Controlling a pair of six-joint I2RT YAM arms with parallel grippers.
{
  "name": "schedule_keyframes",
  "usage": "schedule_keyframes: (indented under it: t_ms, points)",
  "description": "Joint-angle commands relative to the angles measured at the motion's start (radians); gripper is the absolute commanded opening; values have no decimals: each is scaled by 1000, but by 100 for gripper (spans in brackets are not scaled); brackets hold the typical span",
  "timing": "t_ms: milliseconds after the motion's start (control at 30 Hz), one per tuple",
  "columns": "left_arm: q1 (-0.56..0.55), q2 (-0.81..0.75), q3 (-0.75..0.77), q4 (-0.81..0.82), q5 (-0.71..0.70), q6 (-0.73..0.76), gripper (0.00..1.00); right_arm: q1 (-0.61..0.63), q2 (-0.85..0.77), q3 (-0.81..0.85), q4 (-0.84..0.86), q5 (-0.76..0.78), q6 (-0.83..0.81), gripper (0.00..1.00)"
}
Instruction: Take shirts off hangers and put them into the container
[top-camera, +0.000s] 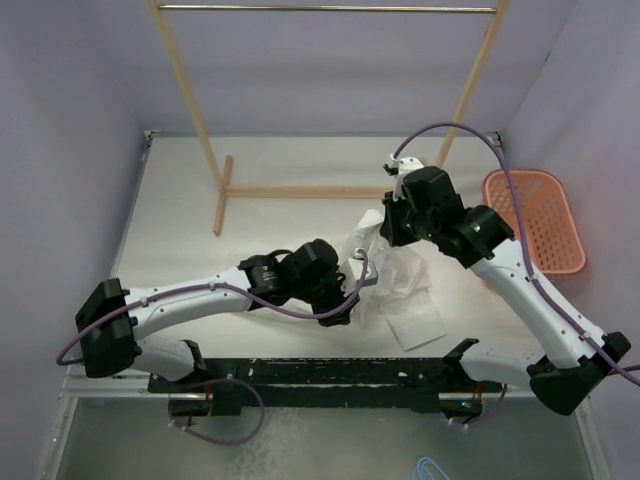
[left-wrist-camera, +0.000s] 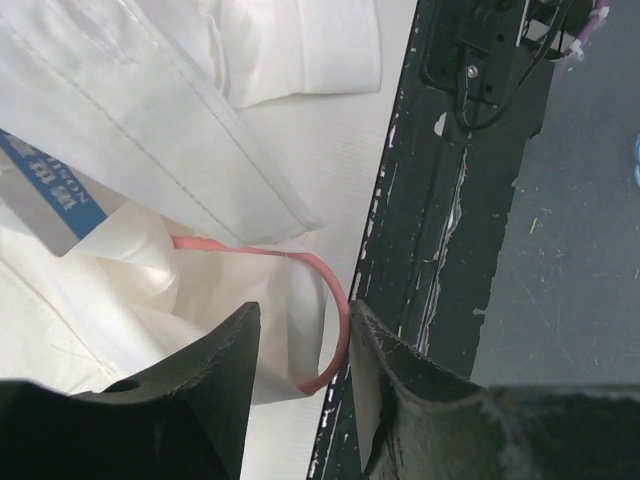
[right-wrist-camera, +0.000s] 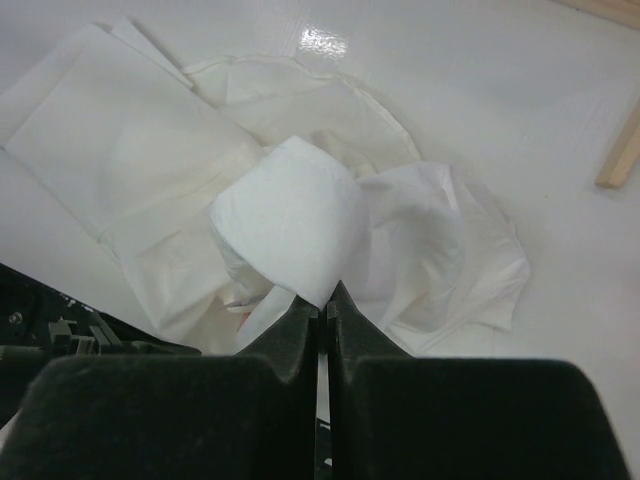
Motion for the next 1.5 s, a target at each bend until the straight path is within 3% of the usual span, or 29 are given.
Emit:
schedule_keyframes:
  t_ms: [0, 100, 133, 500, 667, 800, 933, 1100, 1167, 1300, 1467]
  points:
    - [-20, 17, 0, 32, -34, -2, 38, -4, -31, 39, 25, 27, -6, 0]
    - [-22, 6, 11, 21, -78, 2, 3, -4, -38, 30, 28, 29, -5, 0]
    - [-21, -8, 16, 22, -93, 2, 0, -3, -40, 28, 29, 33, -5, 0]
    - [-26, -284, 158, -2, -334, 114, 0, -4, -68, -59, 51, 55, 13, 0]
    - [-26, -401, 236, 173, -343, 228, 0, -3, -91, -140, 108, -46, 14, 0]
    - [-27, -386, 315, 247, -399, 336, 0, -4, -102, -188, 149, -89, -10, 0]
    - [-26, -359, 365, 290, -422, 425, 0, -4, -145, -243, 128, -32, 42, 0]
    - [-26, -390, 354, 255, -583, 524, 0, -3, -261, -243, 66, 275, 95, 0]
    - [-25, -408, 322, 250, -655, 564, 0, -4, -329, -238, 82, 325, 98, 0]
    - [-25, -403, 269, 280, -637, 572, 0, -4, -452, -242, 224, 150, 61, 0]
    - [-25, -300, 297, 360, -567, 594, 0, -3, -451, -182, 328, -130, 36, 1]
